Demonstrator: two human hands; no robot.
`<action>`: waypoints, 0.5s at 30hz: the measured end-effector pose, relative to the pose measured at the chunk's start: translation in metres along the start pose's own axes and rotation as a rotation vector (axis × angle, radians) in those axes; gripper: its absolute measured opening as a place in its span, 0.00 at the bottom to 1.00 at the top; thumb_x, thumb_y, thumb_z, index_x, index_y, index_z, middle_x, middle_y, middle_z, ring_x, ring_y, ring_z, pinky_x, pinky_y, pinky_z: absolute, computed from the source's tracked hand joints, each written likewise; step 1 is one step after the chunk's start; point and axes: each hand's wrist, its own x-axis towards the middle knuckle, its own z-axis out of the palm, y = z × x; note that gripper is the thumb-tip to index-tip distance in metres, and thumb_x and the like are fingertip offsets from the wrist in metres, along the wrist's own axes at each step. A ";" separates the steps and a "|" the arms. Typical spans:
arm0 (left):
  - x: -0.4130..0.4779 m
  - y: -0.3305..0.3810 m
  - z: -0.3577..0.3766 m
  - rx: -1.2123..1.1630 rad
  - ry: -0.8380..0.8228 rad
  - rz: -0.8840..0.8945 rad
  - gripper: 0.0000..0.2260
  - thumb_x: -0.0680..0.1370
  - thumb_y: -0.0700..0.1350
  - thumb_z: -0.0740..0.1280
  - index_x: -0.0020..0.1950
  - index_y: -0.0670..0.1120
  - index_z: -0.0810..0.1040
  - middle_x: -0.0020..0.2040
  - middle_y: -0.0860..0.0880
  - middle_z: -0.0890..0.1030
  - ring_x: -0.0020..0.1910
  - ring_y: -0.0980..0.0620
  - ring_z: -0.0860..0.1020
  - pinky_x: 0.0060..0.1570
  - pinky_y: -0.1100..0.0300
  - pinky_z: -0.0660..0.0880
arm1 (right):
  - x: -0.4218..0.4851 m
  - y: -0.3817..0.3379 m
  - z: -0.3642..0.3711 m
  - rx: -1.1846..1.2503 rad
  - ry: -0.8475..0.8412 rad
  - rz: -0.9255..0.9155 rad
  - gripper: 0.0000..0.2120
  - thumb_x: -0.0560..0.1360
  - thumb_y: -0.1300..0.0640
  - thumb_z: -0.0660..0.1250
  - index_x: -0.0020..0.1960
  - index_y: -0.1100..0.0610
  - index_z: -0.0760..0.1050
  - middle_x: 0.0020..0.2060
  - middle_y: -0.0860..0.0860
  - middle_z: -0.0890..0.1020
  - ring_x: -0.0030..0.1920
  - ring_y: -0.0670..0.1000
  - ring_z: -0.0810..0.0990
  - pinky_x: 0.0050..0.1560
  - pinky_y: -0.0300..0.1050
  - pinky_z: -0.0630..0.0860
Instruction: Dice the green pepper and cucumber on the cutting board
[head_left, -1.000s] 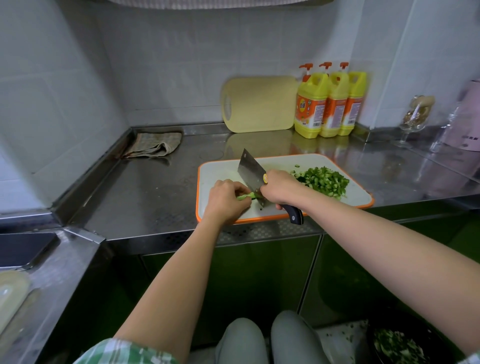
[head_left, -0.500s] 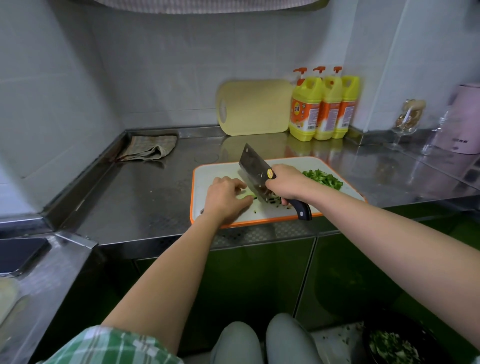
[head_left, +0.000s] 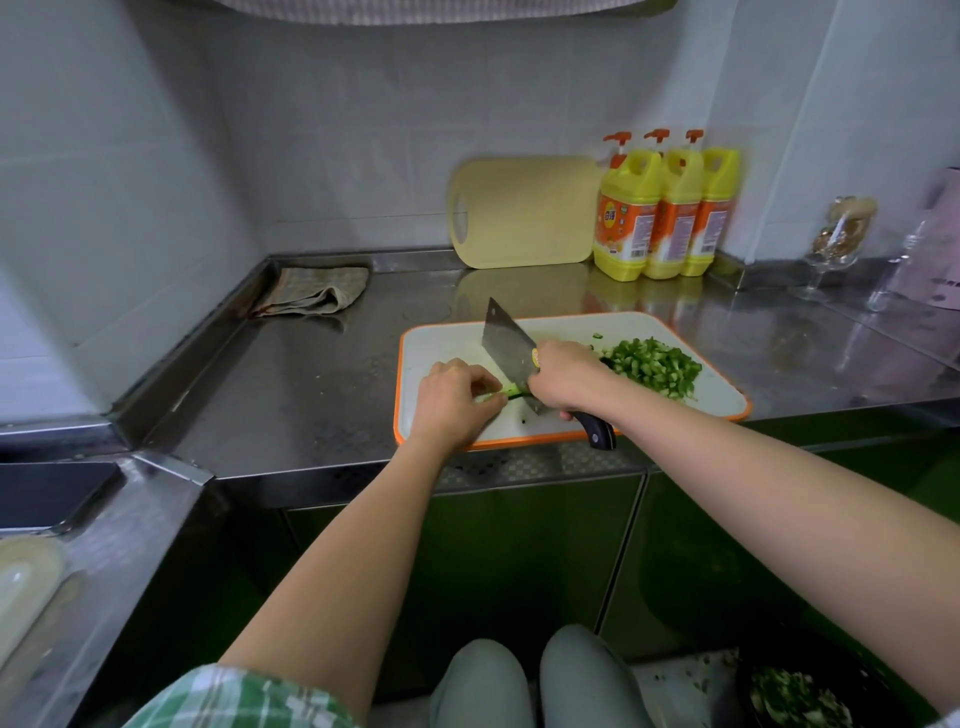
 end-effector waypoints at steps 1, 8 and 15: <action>0.000 0.000 0.000 -0.006 -0.001 -0.002 0.09 0.76 0.52 0.70 0.53 0.50 0.83 0.51 0.48 0.79 0.53 0.48 0.72 0.53 0.52 0.72 | 0.001 0.003 0.002 0.033 0.018 0.000 0.07 0.79 0.63 0.57 0.52 0.63 0.71 0.34 0.57 0.78 0.24 0.52 0.77 0.27 0.41 0.74; 0.000 -0.001 0.001 -0.006 -0.003 -0.007 0.10 0.75 0.53 0.70 0.53 0.51 0.82 0.50 0.49 0.77 0.53 0.49 0.71 0.53 0.53 0.71 | -0.004 0.016 -0.009 0.154 0.034 -0.070 0.07 0.79 0.61 0.55 0.53 0.62 0.70 0.33 0.56 0.76 0.25 0.53 0.78 0.27 0.42 0.73; 0.000 -0.001 0.000 0.007 0.000 0.002 0.10 0.76 0.53 0.69 0.53 0.50 0.82 0.50 0.49 0.78 0.52 0.50 0.71 0.52 0.54 0.71 | -0.012 0.000 -0.014 -0.006 -0.112 -0.033 0.08 0.78 0.65 0.53 0.51 0.65 0.70 0.29 0.58 0.76 0.22 0.52 0.74 0.24 0.38 0.69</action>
